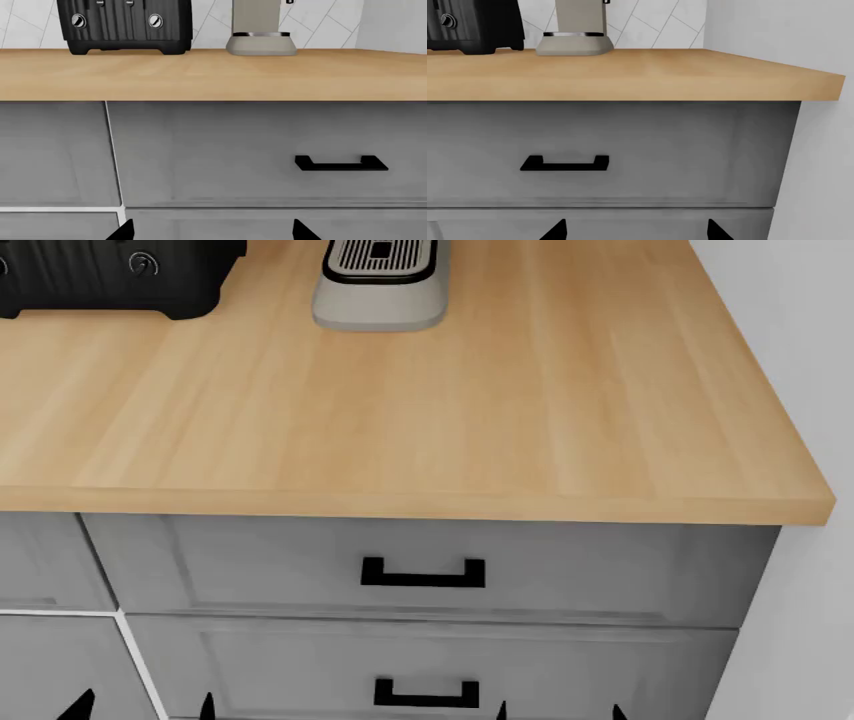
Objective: Navigate to the stove.
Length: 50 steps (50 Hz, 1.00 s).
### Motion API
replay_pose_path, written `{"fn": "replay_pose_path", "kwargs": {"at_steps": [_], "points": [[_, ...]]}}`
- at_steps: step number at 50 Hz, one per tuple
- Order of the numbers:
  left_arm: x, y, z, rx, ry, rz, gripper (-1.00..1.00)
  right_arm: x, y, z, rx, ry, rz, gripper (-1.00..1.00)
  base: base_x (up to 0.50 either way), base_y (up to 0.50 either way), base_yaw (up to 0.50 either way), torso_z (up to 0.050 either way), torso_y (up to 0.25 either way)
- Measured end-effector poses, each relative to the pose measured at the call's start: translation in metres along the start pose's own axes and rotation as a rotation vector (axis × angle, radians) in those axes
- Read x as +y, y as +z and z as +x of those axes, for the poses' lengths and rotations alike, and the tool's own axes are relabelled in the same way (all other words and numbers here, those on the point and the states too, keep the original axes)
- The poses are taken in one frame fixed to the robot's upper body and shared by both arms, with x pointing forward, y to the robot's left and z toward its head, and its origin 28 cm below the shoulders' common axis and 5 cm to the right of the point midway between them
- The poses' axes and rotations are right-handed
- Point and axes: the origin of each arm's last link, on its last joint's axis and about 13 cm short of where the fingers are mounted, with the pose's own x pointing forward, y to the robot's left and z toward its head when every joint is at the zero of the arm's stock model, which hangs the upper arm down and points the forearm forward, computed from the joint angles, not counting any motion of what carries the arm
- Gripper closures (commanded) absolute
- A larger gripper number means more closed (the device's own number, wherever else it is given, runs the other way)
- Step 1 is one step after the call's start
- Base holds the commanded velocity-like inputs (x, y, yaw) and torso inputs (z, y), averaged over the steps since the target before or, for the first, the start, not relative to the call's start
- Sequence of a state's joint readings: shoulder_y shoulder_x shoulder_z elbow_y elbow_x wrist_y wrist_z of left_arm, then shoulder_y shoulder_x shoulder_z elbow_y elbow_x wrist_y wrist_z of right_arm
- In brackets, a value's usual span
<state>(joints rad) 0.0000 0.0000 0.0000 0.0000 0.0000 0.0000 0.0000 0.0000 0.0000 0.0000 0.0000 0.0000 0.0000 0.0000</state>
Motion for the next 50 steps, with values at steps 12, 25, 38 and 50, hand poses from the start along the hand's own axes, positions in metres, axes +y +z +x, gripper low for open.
{"fn": "replay_pose_path", "kwargs": {"at_steps": [12, 25, 38, 50], "points": [[-0.0002, -0.0003, 0.0005, 0.01, 0.003, -0.002, -1.0, 0.0002, 0.0, -0.0001, 0.001, 0.0, 0.0, -1.0, 0.0, 0.0, 0.0, 0.0, 0.0], [-0.0012, -0.0008, 0.0047, 0.011, 0.0, -0.008, -1.0, -0.0008, -0.0005, 0.0045, 0.002, -0.001, -0.005, -1.0, 0.0, 0.16, 0.0, 0.0, 0.0], [-0.0002, -0.0008, 0.0063, 0.012, -0.001, -0.003, -1.0, 0.0005, -0.0003, 0.0062, 0.003, 0.002, -0.007, -1.0, 0.0, 0.5, 0.0, 0.0, 0.0], [0.0014, -0.0001, 0.0059, 0.013, -0.002, -0.004, -1.0, 0.0022, 0.0007, 0.0054, -0.001, 0.007, -0.008, -1.0, 0.0, 0.5, 0.0, 0.0, 0.0]]}}
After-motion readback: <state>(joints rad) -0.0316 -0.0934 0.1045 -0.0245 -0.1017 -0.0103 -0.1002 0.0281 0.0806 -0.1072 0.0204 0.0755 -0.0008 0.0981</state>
